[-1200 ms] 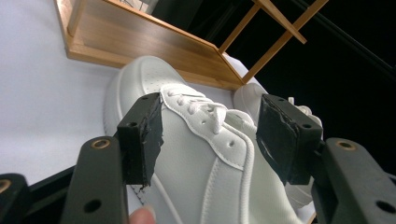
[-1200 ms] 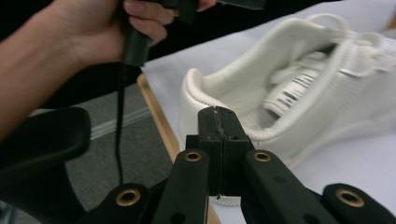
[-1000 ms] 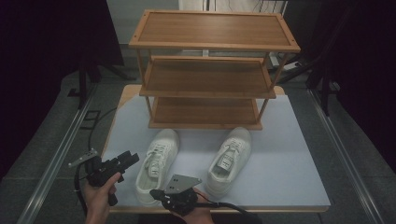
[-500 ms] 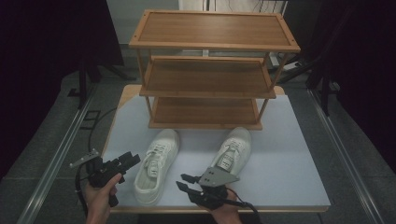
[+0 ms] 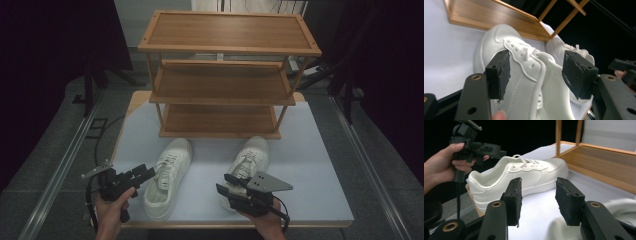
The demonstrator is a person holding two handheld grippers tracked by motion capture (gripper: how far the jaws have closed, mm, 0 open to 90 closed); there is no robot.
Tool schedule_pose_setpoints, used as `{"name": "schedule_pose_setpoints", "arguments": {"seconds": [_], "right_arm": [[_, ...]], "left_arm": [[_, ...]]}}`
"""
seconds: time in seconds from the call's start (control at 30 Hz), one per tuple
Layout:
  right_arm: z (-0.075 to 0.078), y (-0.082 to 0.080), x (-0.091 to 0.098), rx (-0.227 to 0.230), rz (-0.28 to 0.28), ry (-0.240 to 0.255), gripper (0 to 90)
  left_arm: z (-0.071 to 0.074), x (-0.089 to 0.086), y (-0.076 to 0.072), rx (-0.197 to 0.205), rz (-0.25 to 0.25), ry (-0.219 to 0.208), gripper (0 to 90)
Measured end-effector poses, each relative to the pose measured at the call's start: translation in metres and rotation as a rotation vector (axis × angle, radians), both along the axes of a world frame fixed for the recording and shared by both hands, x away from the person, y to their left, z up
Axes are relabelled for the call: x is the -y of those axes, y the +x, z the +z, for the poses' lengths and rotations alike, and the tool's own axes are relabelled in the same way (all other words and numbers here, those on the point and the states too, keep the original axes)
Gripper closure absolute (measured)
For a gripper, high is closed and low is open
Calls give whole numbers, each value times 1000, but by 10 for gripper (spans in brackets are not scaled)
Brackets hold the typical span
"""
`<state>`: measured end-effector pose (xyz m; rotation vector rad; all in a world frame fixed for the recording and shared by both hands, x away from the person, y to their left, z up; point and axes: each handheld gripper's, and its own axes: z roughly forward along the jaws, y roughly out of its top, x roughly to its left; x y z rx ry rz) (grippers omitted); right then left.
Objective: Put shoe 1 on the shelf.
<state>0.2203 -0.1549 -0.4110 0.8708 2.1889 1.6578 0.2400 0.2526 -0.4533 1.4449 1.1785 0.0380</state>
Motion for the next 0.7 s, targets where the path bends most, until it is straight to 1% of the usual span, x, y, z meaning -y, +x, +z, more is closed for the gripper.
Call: {"name": "schedule_pose_setpoints", "arguments": {"seconds": [0.07, 0.13, 0.17, 0.2, 0.23, 0.3, 0.37, 0.43, 0.5, 0.53, 0.63, 0.7], "right_arm": [[-1, 1, 7, -4, -15, 1, 547], [-4, 2, 15, -12, -42, 9, 544], [-5, 2, 16, -5, -56, 16, 546], [-5, 2, 16, -5, -56, 16, 546], [-5, 1, 18, 6, -68, 20, 545], [-5, 0, 17, 4, -67, 23, 542], [-5, 0, 17, 3, -69, 24, 541], [-5, 0, 17, -1, -69, 24, 540], [-5, 0, 18, 0, -65, 22, 538], [-4, 0, 18, 2, -62, 18, 535], [-5, 0, 17, 6, -61, 9, 532], [-6, 0, 15, 5, -57, 3, 530]], "left_arm": [[0, 2, 0, 2, -12, 8, 394], [1, 3, 0, 2, -17, 13, 390], [1, 4, 0, 2, -18, 18, 389], [1, 5, 0, 2, -19, 20, 389], [1, 5, 1, 4, -19, 24, 388], [-1, 8, 1, 9, 1, 35, 393], [-4, 13, 2, 4, 0, 46, 393], [-5, 17, 3, 4, -1, 75, 394], [-7, 22, 5, 6, 7, 117, 394], [-7, 24, 6, 6, 13, 131, 396], [-9, 27, 7, 5, 29, 159, 403], [-10, 30, 10, 3, 42, 202, 407]]}}
